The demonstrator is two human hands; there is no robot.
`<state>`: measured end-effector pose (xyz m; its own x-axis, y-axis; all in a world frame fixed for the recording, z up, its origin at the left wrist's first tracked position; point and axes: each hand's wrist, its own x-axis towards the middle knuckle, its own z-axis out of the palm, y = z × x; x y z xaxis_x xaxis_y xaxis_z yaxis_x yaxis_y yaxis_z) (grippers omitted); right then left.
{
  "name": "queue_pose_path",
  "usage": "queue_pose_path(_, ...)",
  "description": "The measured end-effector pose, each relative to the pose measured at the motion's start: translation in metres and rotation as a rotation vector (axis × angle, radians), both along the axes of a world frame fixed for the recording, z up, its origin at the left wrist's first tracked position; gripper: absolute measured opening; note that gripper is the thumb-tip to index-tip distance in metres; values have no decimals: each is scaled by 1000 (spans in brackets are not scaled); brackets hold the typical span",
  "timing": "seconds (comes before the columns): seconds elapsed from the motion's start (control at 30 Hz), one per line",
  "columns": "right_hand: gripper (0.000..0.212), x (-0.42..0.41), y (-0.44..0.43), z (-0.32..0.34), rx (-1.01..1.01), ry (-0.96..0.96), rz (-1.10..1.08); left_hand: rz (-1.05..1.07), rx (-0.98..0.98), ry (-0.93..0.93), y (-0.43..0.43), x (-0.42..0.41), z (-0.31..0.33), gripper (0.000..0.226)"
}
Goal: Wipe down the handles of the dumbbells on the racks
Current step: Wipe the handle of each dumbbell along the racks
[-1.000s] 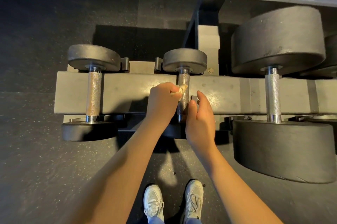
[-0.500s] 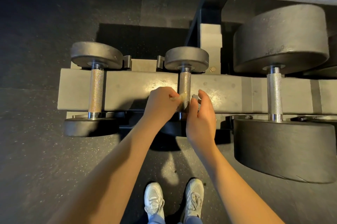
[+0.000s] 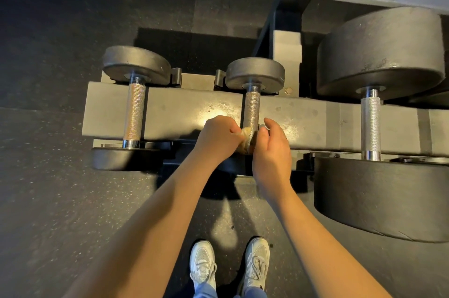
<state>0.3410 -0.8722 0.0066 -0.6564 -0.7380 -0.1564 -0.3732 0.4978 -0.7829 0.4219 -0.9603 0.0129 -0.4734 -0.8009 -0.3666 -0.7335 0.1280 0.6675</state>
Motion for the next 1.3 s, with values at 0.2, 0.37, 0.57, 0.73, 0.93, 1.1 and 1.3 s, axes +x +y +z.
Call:
queue_pose_path(0.2,34,-3,-1,0,-2,203,159,68,-75,61,3,38,16,37)
queue_pose_path(0.37,24,17,-25,16,-8,420,469,192,-249,78,-13,89,38,22)
queue_pose_path(0.57,31,74,-74,19,150,245,679,507,-320,-20,-60,139,45,16)
queue_pose_path(0.73,52,93,-101,9,325,286,713,511,-270,5,-86,145,22,11)
queue_pose_path(0.93,57,98,-98,-6,476,384,809,426,-137,-38,-82,160,22,21)
queue_pose_path(1.1,62,101,-95,-8,479,433,821,416,-121,13,-81,166,24,21)
queue_pose_path(1.3,62,99,-93,-16,464,448,815,493,-178,171,-98,159,28,4)
